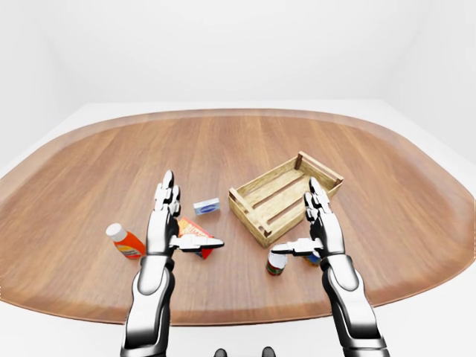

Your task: Pick up the tomato sauce, and put it in the wooden tray.

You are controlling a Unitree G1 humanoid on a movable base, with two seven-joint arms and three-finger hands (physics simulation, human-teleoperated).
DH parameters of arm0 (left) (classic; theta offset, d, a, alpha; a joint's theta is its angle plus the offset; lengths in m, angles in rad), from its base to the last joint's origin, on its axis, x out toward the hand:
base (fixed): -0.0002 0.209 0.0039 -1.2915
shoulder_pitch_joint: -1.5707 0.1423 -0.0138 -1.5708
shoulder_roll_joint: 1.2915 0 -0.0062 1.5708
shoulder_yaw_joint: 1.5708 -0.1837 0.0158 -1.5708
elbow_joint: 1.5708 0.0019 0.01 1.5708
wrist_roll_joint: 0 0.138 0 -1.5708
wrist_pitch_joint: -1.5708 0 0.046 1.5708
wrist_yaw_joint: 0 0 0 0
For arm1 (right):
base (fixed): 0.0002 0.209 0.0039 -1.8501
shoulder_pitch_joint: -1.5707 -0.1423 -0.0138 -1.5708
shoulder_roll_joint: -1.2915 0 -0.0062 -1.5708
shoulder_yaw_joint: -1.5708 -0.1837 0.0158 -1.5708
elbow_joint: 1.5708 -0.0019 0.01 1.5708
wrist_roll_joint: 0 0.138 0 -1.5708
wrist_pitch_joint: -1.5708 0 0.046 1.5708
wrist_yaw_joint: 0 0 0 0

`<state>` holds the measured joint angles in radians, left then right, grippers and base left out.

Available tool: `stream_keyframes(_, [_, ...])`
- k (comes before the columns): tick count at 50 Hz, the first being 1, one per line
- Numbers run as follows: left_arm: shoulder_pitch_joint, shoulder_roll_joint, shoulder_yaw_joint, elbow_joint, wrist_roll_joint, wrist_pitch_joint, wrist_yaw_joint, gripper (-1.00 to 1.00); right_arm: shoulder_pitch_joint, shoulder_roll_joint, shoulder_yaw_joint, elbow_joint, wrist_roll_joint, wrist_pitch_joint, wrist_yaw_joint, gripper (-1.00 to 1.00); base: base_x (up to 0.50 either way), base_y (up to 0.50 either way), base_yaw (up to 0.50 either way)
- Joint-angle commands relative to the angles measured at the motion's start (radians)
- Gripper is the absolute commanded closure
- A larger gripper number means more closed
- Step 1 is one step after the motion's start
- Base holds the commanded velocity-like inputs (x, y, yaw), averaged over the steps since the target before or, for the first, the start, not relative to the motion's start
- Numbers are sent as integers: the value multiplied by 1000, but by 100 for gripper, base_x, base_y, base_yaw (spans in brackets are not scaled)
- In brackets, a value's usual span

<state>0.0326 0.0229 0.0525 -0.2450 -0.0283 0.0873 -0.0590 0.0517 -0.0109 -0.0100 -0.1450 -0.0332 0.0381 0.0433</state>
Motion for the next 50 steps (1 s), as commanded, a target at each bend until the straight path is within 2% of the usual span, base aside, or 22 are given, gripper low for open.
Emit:
stream_keyframes(1, [-7,3,13,-31,-6,0,-2,-100,4,2,5,-13,-4,9,0,-100,50,0,0])
stream_keyframes(12, [-7,4,15,-36,-7,0,-2,-100,0,1,3,2,-5,-1,-3,-100,50,0,0])
stream_keyframes(13, [-6,3,13,-36,-6,0,-2,-100,-3,3,1,4,0,12,-4,-100,46,0,0])
stream_keyframes(19, [-8,3,13,-30,-6,0,-2,-100,-2,2,3,6,-3,6,-6,-100,0,0,0])
stream_keyframes(20, [-9,3,13,-27,-6,0,-2,-100,-5,3,1,9,-1,16,-9,-100,0,0,0])
stream_keyframes(25, [-4,2,10,-29,-5,0,-2,-100,-2,2,1,-6,0,25,-10,-100,0,0,0])
stream_keyframes(34, [-5,2,9,-22,-4,0,-3,-100,8,5,7,-7,-2,16,-12,-100,0,0,0])
stream_keyframes(36, [-1,1,6,-25,-3,0,-4,-100,6,6,9,-3,5,30,-9,-100,0,0,0])
stream_keyframes(37, [0,0,5,-24,-3,0,-4,-100,6,6,8,0,12,19,-5,-100,0,-50,0])
stream_keyframes(39, [1,0,4,-22,-1,0,-4,-100,4,6,6,1,19,25,-5,-100,0,-50,0])
stream_keyframes(40, [3,0,4,-24,-2,0,-5,-100,1,5,3,6,4,10,-21,-100,0,-50,0])
stream_keyframes(41, [3,0,4,-24,-2,0,-5,-100,1,4,3,6,3,9,-22,-100,0,-50,0])
stream_keyframes(43, [3,0,4,-31,-3,0,-5,-100,0,4,3,3,6,21,-17,-100,0,0,0])
stream_keyframes(50, [3,-1,4,-24,-1,0,-6,-100,19,0,22,-5,-15,-5,3,-100,0,6,0])
